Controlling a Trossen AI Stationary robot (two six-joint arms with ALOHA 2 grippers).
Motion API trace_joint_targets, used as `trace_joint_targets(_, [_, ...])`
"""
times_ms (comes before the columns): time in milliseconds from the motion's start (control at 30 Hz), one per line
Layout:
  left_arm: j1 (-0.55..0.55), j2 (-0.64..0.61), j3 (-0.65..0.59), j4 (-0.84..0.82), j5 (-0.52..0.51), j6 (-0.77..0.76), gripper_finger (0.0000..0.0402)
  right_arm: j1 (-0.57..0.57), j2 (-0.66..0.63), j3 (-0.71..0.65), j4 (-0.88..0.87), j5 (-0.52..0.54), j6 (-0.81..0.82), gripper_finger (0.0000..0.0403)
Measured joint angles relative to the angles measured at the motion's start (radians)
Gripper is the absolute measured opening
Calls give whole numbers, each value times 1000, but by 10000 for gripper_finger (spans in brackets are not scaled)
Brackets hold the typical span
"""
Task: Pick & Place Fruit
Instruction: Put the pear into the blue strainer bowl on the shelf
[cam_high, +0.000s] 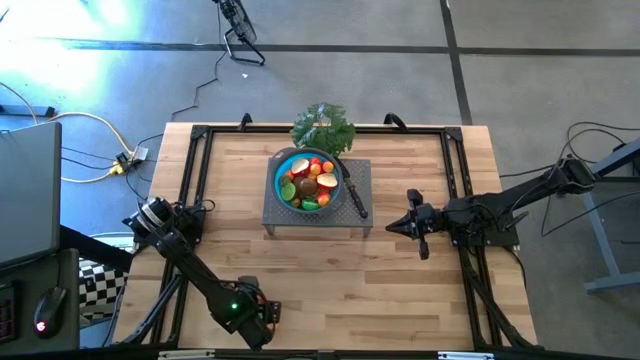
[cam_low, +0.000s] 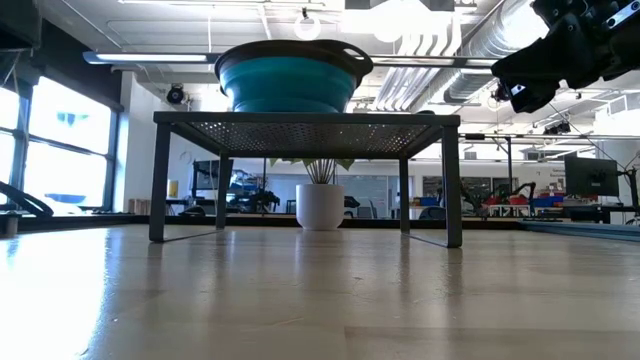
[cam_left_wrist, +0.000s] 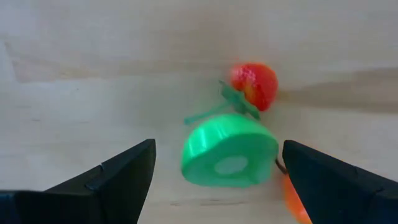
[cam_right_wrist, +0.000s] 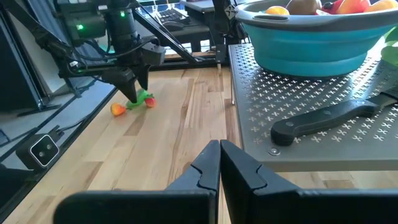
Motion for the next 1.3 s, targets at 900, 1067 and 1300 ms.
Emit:
trace_joint_targets(900, [0, 11, 0, 45, -11, -6, 338, 0, 0, 0, -8, 0, 19, 4])
trace_joint_targets(1067, [0, 11, 0, 47, -11, -3, 306, 0, 0, 0, -8, 0, 19, 4])
trace_joint_targets(1300, [0, 11, 0, 47, -11, 0, 260, 0, 0, 0, -8, 0, 19, 4])
